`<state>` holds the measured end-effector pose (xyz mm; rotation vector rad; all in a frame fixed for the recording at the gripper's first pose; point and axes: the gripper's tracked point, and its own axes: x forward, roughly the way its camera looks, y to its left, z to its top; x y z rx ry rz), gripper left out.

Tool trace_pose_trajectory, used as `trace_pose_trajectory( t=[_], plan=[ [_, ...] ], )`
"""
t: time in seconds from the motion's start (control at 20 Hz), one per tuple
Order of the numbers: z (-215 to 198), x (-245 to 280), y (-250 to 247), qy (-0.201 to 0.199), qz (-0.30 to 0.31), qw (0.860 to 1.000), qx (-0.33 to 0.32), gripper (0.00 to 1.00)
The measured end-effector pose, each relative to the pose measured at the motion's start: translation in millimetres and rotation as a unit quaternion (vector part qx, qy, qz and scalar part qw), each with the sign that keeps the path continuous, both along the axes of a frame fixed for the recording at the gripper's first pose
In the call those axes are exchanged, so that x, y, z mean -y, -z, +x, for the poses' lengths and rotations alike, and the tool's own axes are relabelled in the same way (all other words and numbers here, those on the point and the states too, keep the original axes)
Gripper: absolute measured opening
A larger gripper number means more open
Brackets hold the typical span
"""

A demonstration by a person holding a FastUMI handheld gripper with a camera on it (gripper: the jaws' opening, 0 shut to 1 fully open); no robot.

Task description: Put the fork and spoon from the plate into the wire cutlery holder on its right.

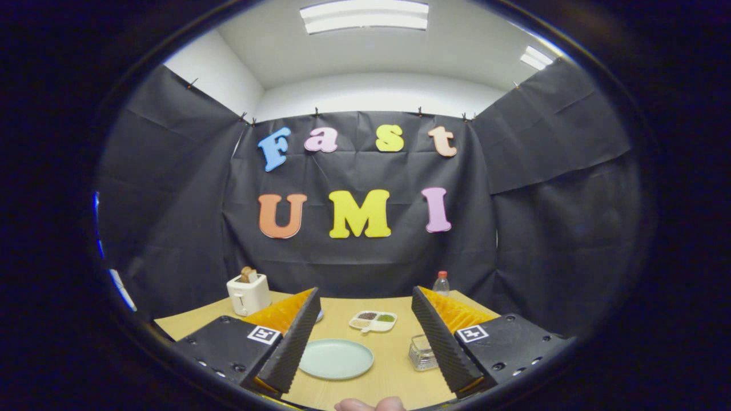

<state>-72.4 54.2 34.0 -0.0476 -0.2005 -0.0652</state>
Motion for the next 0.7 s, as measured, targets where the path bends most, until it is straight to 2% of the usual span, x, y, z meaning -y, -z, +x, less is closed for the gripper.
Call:
trace_pose_trajectory(
  t=[0.5, 0.7],
  plan=[
    [4.8, 3.8, 6.0, 0.014, -0.001, 1.000, 0.012, 0.96],
    [5.6, -2.4, 10.4, 0.007, -0.001, 1.000, 0.013, 0.96]
  ],
)
